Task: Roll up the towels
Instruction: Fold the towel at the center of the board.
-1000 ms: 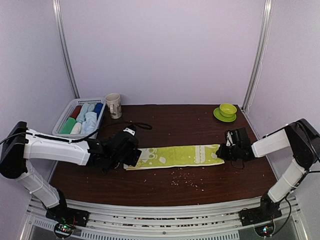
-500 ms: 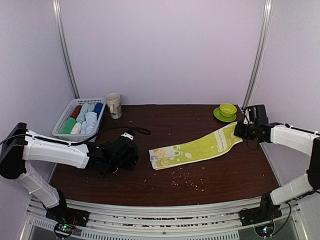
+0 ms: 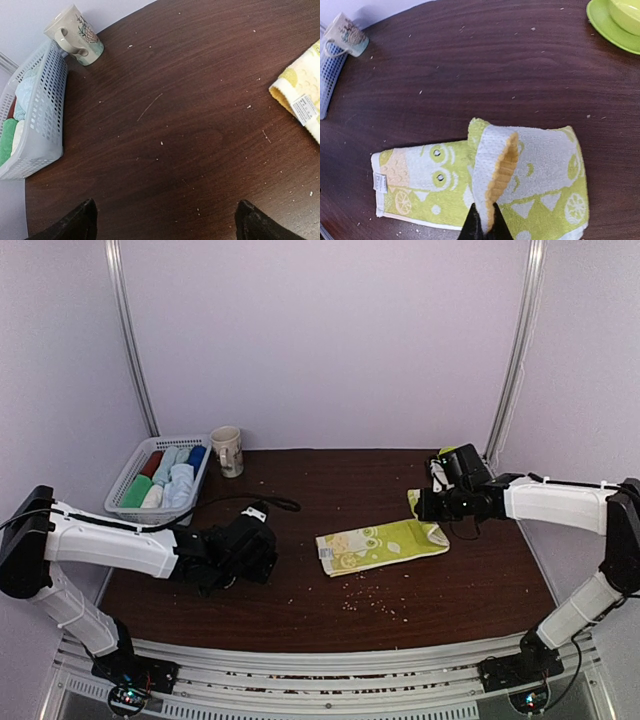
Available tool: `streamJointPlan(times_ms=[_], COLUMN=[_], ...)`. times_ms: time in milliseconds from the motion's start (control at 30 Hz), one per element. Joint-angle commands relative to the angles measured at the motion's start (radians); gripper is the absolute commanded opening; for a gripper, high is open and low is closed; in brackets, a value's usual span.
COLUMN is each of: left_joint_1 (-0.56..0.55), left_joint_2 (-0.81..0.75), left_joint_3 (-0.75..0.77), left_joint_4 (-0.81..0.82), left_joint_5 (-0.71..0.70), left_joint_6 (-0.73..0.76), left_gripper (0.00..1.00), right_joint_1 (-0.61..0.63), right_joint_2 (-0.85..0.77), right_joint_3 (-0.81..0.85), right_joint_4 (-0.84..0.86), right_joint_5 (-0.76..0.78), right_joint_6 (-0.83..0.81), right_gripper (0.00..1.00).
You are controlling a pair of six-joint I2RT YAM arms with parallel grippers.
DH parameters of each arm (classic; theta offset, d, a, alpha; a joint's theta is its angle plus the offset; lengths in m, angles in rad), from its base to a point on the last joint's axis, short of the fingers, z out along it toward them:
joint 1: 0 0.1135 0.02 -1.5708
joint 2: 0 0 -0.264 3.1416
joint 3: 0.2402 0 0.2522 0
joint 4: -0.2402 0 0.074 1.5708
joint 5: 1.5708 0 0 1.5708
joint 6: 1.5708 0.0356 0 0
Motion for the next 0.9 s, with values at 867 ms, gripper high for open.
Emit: streamJointPlan(times_ms=[867], left_joint_1=[-0.011], left_joint_2=[0.014], left_joint_3=[-0.059], left_joint_4=[0.020], left_joint_5=[0.006], left_joint_6=[-0.048], left_gripper=[0.98], right_joint_1=[0.349], right_joint_2=[0.332], right_joint_3=[0.257], right_joint_4=[0.045], right_joint_5=[0.069], right_joint_6=[0.092], right_gripper=[0.00])
